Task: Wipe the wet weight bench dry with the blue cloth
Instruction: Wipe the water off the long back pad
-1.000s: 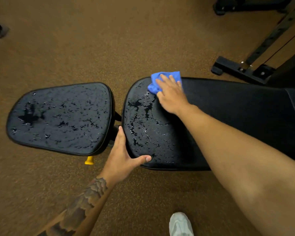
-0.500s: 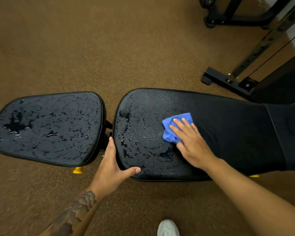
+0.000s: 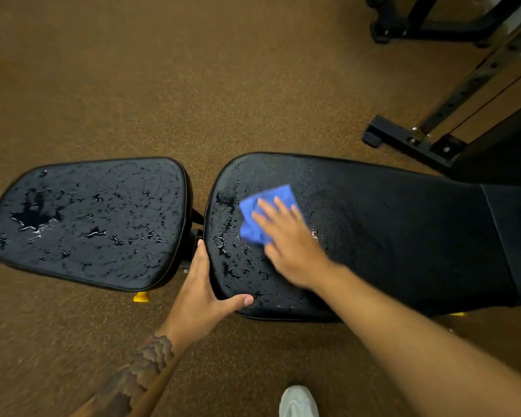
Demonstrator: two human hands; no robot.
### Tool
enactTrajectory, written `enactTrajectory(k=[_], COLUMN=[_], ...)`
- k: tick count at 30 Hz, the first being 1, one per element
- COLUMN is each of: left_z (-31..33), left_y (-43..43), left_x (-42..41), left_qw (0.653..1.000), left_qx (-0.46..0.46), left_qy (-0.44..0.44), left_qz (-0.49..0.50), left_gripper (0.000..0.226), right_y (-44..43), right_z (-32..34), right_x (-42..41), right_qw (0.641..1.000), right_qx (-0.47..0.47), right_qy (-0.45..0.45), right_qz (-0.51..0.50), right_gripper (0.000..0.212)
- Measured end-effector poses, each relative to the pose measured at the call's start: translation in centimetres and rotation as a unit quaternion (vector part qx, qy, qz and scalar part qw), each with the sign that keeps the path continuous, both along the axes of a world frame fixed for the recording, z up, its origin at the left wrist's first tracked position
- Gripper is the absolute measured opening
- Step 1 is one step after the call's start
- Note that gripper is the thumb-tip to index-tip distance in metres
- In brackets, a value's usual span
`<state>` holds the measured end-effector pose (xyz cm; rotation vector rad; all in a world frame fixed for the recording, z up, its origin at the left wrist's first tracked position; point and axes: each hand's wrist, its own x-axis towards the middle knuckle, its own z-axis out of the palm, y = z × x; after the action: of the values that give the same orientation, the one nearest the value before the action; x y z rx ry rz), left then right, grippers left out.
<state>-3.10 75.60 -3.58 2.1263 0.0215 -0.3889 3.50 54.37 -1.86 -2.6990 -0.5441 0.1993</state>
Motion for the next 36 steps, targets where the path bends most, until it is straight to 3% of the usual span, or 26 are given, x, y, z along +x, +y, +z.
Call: enactTrajectory(k=[2, 5, 10, 13, 16, 20, 23, 25, 29, 32, 36], left_z=[0.3, 0.5, 0.6, 0.4, 0.1, -0.2, -0.3, -0.4, -0.1, -0.4, -0.9], left_y=[-0.1, 0.0, 0.0, -0.1, 0.0, 0.0, 0.0, 0.0, 0.0, 0.2, 0.2], left_x=[-0.1, -0.1, -0.1, -0.1, 0.0, -0.1, -0.1, 0.0, 0.0, -0.1, -0.1], left_qw=[1.0, 1.0, 1.0, 1.0, 1.0, 1.0, 1.0, 1.0, 1.0, 1.0, 1.0], left_qx=[-0.005, -0.006, -0.018, -0.019, -0.017, -0.01, -0.007, -0.01, -0.014, -0.018, -0.019], left_qy=[0.001, 0.01, 0.002, 0.001, 0.002, -0.005, -0.002, -0.004, -0.003, -0.008, -0.012], left_qz=[0.004, 0.004, -0.008, -0.002, 0.001, 0.007, 0.008, 0.005, 0.01, 0.007, 0.011], left_gripper=[0.133, 0.136, 0.131, 0.129, 0.131, 0.136, 0.135, 0.135, 0.138, 0.138, 0.137], right_y=[-2.2, -7.2, -8.8, -5.4, -0.5, 4.2, 3.1, 0.1, -3.9, -1.6, 4.5], right_z=[0.2, 0.2, -0.1, -0.3, -0.4, -0.1, 0.3, 0.2, 0.1, 0.0, -0.1], right_x=[-5.2, -8.1, -0.1, 6.1, 9.4, 7.6, 2.5, 0.6, 2.8, 7.4, 11.4], right_qw=[0.999, 1.0, 0.98, 0.967, 0.977, 0.998, 0.995, 0.993, 0.999, 0.987, 0.985], right_qx=[-0.012, -0.006, -0.007, -0.025, -0.03, 0.018, 0.037, 0.04, 0.038, 0.015, -0.022], right_qy=[0.014, 0.021, 0.006, -0.019, -0.027, -0.014, 0.005, 0.01, -0.007, -0.019, -0.029], right_qz=[0.048, 0.013, -0.199, -0.252, -0.207, -0.06, 0.088, 0.115, -0.036, -0.16, -0.168], right_gripper=[0.062, 0.061, 0.061, 0.055, 0.052, 0.054, 0.057, 0.055, 0.055, 0.049, 0.047])
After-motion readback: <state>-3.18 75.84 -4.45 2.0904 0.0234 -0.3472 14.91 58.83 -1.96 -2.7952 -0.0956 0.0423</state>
